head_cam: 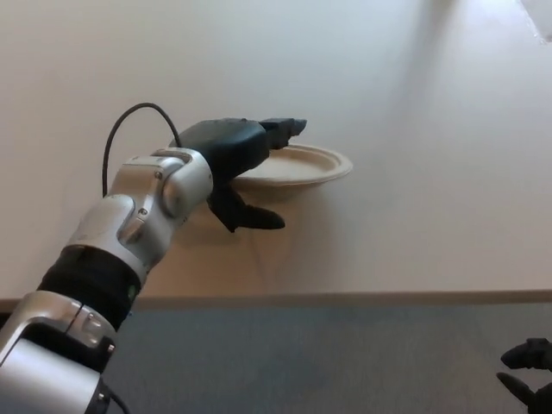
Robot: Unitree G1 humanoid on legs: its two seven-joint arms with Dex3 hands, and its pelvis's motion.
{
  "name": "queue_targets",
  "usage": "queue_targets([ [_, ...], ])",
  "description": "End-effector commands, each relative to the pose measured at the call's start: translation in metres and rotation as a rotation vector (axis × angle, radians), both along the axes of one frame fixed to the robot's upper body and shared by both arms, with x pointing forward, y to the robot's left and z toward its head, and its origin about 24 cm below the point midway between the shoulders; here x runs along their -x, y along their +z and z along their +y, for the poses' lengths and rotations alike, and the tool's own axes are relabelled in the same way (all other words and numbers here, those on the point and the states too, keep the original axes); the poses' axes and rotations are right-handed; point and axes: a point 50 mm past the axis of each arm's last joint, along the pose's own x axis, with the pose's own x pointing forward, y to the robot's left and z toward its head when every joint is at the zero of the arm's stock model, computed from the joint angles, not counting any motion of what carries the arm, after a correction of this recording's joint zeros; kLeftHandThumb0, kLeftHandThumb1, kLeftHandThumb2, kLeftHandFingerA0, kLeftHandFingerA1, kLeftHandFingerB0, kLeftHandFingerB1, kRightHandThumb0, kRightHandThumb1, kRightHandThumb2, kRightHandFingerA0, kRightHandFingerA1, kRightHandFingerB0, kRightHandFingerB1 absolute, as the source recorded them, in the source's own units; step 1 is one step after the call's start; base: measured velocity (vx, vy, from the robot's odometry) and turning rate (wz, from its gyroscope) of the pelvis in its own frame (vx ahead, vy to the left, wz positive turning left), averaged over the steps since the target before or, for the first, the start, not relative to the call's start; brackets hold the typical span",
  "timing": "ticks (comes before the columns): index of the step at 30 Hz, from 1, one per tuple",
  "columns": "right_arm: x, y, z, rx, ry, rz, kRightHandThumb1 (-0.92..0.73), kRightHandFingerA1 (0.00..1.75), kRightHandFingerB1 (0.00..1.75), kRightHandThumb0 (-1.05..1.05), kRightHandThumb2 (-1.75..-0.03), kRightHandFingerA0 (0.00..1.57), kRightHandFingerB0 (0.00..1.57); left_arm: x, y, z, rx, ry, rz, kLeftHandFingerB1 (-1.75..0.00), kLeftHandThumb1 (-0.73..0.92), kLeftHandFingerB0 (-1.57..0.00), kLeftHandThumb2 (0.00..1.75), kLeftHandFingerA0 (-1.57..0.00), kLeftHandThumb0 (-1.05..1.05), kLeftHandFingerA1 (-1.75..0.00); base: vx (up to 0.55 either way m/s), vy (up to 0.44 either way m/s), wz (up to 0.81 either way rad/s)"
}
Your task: A person passes a plate to the robot and the robot grabs it with its left hand and places it at the centre of the table infront of it
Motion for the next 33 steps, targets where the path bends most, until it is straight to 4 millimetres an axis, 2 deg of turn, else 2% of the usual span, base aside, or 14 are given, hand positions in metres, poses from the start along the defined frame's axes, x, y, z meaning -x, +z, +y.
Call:
queue_targets([
  [1,-0.002,0.005,-0.008,0.021,-0.013,0.010,-0.68,0.63,0.53,-0.83,-1.10,0.33,0.22,-0.005,0.007,0.007,0.227,0.017,0.323,0.00,0.63,0.00,1.06,-0.19,-1.00,-0.34,0.00,0.000,0.00],
  [2,-0.002,0.005,-0.009,0.021,-0.013,0.010,-0.83,0.55,0.44,-0.79,-0.65,0.33,0.30,-0.006,0.005,0.007,0.231,0.041,0.329,0.00,0.72,0.00,1.10,-0.19,-1.04,-0.35,0.00,0.000,0.00],
  [5,-0.002,0.005,-0.008,0.012,-0.019,0.009,-0.83,0.54,0.43,-0.79,-0.65,0.33,0.29,-0.005,0.004,0.008,0.236,0.063,0.337,-0.01,0.79,0.00,1.18,-0.20,-1.05,-0.23,0.00,0.000,0.00],
  [7,-0.001,0.004,-0.008,0.010,-0.027,0.009,-0.66,0.62,0.52,-0.81,-1.08,0.34,0.23,-0.006,0.003,0.008,0.219,0.074,0.330,-0.02,0.84,0.00,1.23,-0.11,-1.03,-0.14,0.00,0.000,0.00],
  [8,-0.001,0.004,-0.008,0.005,-0.029,0.008,-0.82,0.54,0.43,-0.79,-0.64,0.33,0.30,-0.005,0.004,0.008,0.230,0.074,0.339,-0.05,0.92,0.00,0.80,-0.06,-0.96,-0.28,0.00,0.000,0.00],
  [10,-0.002,0.005,-0.008,0.017,-0.010,0.012,-0.67,0.63,0.52,-0.81,-1.09,0.35,0.21,-0.006,0.005,0.006,0.203,0.088,0.367,0.00,0.92,0.00,0.87,-0.12,-1.01,-0.28,0.00,0.000,0.00],
  [11,-0.002,0.005,-0.008,0.016,-0.012,0.014,-0.82,0.54,0.43,-0.79,-0.65,0.34,0.28,-0.007,0.005,0.006,0.203,0.092,0.385,-0.04,0.85,0.00,1.27,-0.08,-0.97,-0.21,0.00,0.000,0.00],
  [13,-0.002,0.005,-0.008,0.011,-0.020,0.016,-0.81,0.55,0.43,-0.80,-0.65,0.34,0.28,-0.008,0.006,0.006,0.207,0.097,0.413,0.00,0.92,0.00,0.86,-0.21,-1.01,-0.41,0.00,0.000,0.00],
  [17,-0.006,0.007,-0.004,0.020,-0.009,0.007,-0.81,0.56,0.44,-0.81,-0.64,0.31,0.28,-0.012,0.010,0.011,0.192,0.139,0.496,0.00,0.92,0.00,0.84,-0.03,-1.05,-0.26,0.00,0.000,0.00],
  [18,-0.006,0.007,-0.006,0.025,-0.008,0.007,-0.82,0.56,0.44,-0.82,-0.65,0.31,0.28,-0.012,0.010,0.011,0.208,0.139,0.520,-0.06,0.77,0.00,1.24,-0.02,-0.95,-0.21,0.00,0.000,0.00],
  [20,-0.007,0.009,-0.008,0.023,-0.010,0.002,-0.65,0.63,0.52,-0.84,-1.08,0.34,0.20,-0.012,0.010,0.011,0.200,0.142,0.506,-0.01,0.79,0.00,1.22,-0.16,-1.00,-0.26,0.00,0.000,0.00],
  [24,-0.005,0.007,-0.006,0.012,-0.008,0.007,-0.81,0.56,0.44,-0.80,-0.64,0.32,0.29,-0.010,0.007,0.013,0.285,0.131,0.485,-0.01,0.77,0.00,0.94,0.00,-1.04,-0.17,0.00,0.000,0.00],
  [25,-0.004,0.006,-0.006,0.012,-0.010,0.010,-0.65,0.62,0.52,-0.83,-1.07,0.32,0.21,-0.008,0.007,0.014,0.282,0.130,0.439,-0.06,0.79,0.00,1.24,0.00,-0.97,-0.15,0.00,0.000,0.00],
  [33,-0.004,0.005,-0.004,0.005,-0.002,0.021,-0.82,0.55,0.44,-0.79,-0.64,0.32,0.29,0.036,0.068,0.009,0.442,-0.061,-0.171,-0.15,0.90,-0.08,1.26,-0.09,-0.92,-0.22,0.00,0.000,0.00],
])
